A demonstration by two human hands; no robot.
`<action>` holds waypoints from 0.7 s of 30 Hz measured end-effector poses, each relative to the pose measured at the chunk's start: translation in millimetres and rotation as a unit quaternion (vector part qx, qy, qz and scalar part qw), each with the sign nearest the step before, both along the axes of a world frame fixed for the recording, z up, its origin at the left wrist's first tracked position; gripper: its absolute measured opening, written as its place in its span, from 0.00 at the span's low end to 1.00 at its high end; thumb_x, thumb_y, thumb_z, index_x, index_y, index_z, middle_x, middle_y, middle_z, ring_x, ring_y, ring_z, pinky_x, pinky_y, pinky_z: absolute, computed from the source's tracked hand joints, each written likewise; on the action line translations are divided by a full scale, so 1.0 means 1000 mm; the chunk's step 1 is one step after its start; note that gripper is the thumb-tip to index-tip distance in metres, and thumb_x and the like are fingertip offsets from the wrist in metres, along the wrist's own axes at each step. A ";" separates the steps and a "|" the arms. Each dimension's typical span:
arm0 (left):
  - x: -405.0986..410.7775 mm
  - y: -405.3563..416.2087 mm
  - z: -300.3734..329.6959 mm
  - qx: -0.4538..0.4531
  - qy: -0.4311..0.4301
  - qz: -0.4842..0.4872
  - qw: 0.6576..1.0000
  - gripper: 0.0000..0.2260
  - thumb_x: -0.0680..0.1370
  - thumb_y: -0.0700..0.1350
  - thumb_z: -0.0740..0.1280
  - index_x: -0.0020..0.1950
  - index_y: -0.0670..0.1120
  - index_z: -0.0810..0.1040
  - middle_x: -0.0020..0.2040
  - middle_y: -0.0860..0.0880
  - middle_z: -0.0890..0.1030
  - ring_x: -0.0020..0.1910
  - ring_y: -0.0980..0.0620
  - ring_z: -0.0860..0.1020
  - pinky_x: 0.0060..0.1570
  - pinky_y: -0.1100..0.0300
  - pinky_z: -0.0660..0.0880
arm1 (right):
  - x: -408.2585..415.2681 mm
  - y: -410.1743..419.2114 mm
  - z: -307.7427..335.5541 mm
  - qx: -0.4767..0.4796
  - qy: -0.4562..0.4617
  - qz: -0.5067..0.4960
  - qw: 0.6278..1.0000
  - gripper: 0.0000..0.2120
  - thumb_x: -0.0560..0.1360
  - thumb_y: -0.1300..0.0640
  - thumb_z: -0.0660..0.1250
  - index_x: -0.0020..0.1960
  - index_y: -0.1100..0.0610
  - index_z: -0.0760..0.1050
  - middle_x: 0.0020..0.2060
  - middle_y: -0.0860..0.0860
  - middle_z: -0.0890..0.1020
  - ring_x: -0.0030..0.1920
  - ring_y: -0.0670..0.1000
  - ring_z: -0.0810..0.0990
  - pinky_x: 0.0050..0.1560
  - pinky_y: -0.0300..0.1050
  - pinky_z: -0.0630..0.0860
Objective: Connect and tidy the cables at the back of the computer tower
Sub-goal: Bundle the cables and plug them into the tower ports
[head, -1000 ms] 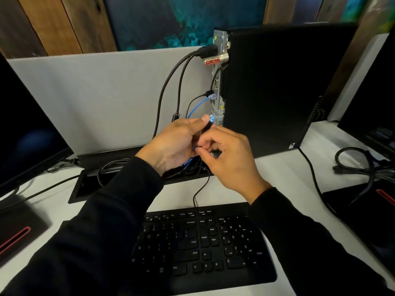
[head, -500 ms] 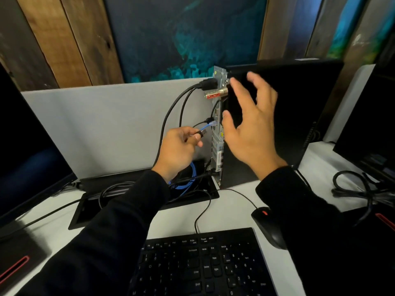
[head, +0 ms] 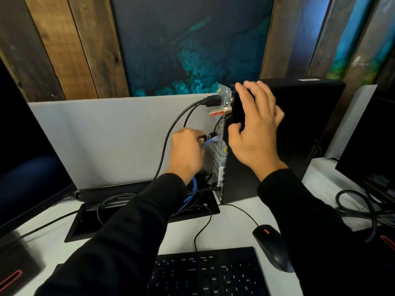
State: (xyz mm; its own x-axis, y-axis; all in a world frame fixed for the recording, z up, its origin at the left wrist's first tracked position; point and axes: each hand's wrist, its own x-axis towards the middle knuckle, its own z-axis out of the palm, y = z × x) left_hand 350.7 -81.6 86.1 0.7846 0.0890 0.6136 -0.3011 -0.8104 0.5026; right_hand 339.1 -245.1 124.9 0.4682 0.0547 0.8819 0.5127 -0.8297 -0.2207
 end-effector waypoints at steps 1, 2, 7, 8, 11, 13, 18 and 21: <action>0.002 -0.001 0.000 0.004 0.006 -0.001 1.000 0.09 0.79 0.34 0.67 0.55 0.40 0.86 0.48 0.42 0.85 0.42 0.50 0.80 0.45 0.75 0.71 | 0.001 0.002 0.000 0.005 0.000 -0.002 1.000 0.38 0.67 0.63 0.65 0.77 0.53 0.67 0.76 0.51 0.68 0.80 0.54 0.60 0.70 0.60 0.62; 0.005 -0.002 0.000 0.008 0.007 -0.009 1.000 0.09 0.78 0.32 0.68 0.53 0.39 0.86 0.49 0.40 0.85 0.44 0.46 0.82 0.49 0.66 0.77 | 0.001 0.003 -0.001 0.009 0.000 -0.004 1.000 0.38 0.66 0.63 0.66 0.77 0.53 0.67 0.76 0.51 0.68 0.80 0.54 0.60 0.70 0.60 0.62; 0.010 -0.012 0.000 0.031 -0.015 -0.021 0.999 0.08 0.75 0.29 0.68 0.50 0.37 0.86 0.48 0.39 0.83 0.45 0.42 0.83 0.49 0.47 0.82 | 0.001 0.002 -0.002 0.016 0.000 0.004 1.000 0.40 0.65 0.65 0.67 0.78 0.53 0.67 0.77 0.51 0.67 0.81 0.54 0.58 0.71 0.60 0.61; 0.011 -0.013 0.000 0.025 -0.016 -0.021 0.999 0.11 0.75 0.29 0.68 0.53 0.38 0.86 0.49 0.39 0.84 0.47 0.42 0.83 0.51 0.48 0.82 | 0.001 0.002 -0.002 0.016 0.000 0.007 1.000 0.41 0.65 0.65 0.67 0.78 0.53 0.67 0.77 0.51 0.67 0.81 0.54 0.58 0.71 0.59 0.61; 0.010 -0.012 0.002 0.003 -0.015 -0.026 1.000 0.13 0.76 0.29 0.68 0.57 0.39 0.85 0.49 0.39 0.86 0.48 0.42 0.84 0.53 0.50 0.82 | 0.002 0.002 -0.003 0.019 0.001 0.009 1.000 0.41 0.65 0.65 0.66 0.78 0.53 0.66 0.77 0.51 0.67 0.81 0.54 0.58 0.72 0.59 0.60; 0.010 -0.011 0.005 0.000 -0.006 -0.031 1.000 0.10 0.76 0.30 0.68 0.53 0.39 0.86 0.45 0.40 0.86 0.46 0.43 0.85 0.52 0.50 0.82 | 0.002 0.002 -0.003 0.023 -0.001 0.006 1.000 0.41 0.65 0.64 0.66 0.78 0.53 0.66 0.77 0.51 0.66 0.81 0.54 0.57 0.72 0.58 0.59; 0.013 -0.010 0.007 0.003 0.001 -0.030 1.000 0.11 0.73 0.29 0.69 0.50 0.39 0.87 0.46 0.41 0.86 0.46 0.45 0.84 0.52 0.56 0.81 | 0.003 0.002 -0.004 0.023 0.001 0.006 1.000 0.41 0.65 0.64 0.66 0.78 0.52 0.66 0.78 0.50 0.66 0.81 0.53 0.56 0.73 0.56 0.57; 0.015 -0.010 0.008 -0.010 0.011 -0.023 1.000 0.12 0.73 0.29 0.69 0.51 0.40 0.87 0.47 0.43 0.84 0.44 0.49 0.81 0.47 0.63 0.76 | 0.002 0.005 -0.004 0.036 0.002 0.010 0.999 0.41 0.65 0.64 0.66 0.78 0.53 0.67 0.78 0.50 0.66 0.81 0.53 0.56 0.72 0.55 0.56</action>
State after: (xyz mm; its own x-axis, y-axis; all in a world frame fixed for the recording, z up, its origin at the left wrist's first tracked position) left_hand 365.2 -91.3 94.4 0.8010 0.0636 0.5952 -0.3276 -0.7857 0.5247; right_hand 340.7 -240.5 120.9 0.4710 0.0010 0.8821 0.5276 -0.8018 -0.2808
